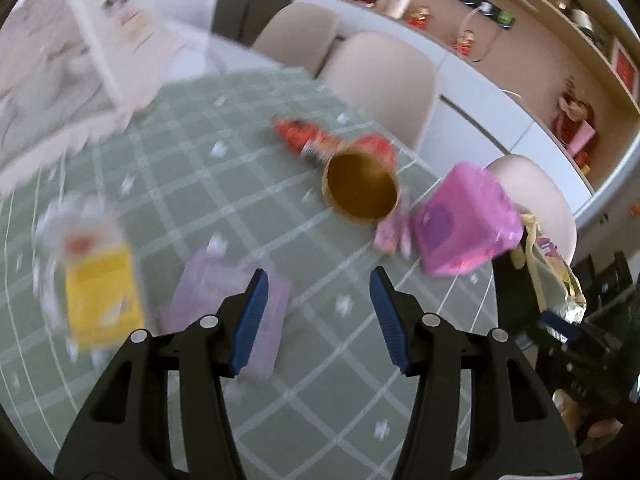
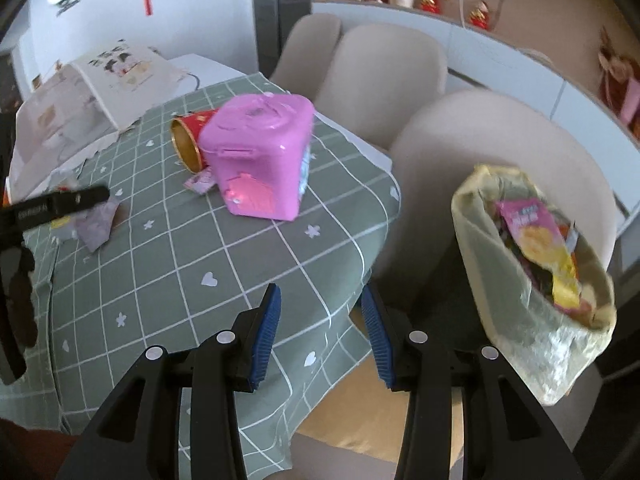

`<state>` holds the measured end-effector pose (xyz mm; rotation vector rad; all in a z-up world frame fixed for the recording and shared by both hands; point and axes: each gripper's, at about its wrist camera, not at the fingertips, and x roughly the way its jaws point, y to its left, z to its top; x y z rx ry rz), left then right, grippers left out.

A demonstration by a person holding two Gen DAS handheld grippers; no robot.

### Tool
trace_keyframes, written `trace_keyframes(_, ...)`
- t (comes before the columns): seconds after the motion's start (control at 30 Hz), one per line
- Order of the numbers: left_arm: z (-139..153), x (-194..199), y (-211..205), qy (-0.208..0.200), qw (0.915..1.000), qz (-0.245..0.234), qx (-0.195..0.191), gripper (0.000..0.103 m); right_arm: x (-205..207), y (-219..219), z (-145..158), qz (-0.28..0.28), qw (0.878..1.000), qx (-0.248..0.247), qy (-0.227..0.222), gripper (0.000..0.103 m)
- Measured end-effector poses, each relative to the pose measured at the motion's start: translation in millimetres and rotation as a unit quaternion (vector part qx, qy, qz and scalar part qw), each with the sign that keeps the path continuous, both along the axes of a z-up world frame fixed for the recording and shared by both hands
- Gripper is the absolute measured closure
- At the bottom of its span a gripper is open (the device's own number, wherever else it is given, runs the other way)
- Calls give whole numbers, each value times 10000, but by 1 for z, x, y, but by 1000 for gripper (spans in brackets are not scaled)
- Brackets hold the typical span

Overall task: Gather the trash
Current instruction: 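Move both tools back to the table and grasp the red paper cup with the left tool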

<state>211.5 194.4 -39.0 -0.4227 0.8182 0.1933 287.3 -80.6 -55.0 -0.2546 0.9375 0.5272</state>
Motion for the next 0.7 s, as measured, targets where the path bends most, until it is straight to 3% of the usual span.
trace_keyframes(0.17,7,51,9,-109,9989,-184,421,53,4,-5,-7,154,9990,271,317,63)
trace_keyframes(0.3,-6,90,8,163,9950,-546,821,53,8,-8,-12,100,9985,381,385,63)
trace_keyframes(0.4,-18,112,5,315,9928,-708,911,54,11,-10,-16,-56,9984,430,373,63)
trace_keyframes(0.43,-21,120,3,331,9918,-784,949,57,11,-9,-17,-78,9988,383,302,63)
trace_keyframes(0.6,-28,140,-2,392,9899,-1086,828,97,10,-4,-27,-102,9992,125,375,63)
trace_keyframes(0.7,-23,136,-8,421,9891,-1055,932,100,6,-2,-25,-43,9990,167,424,63)
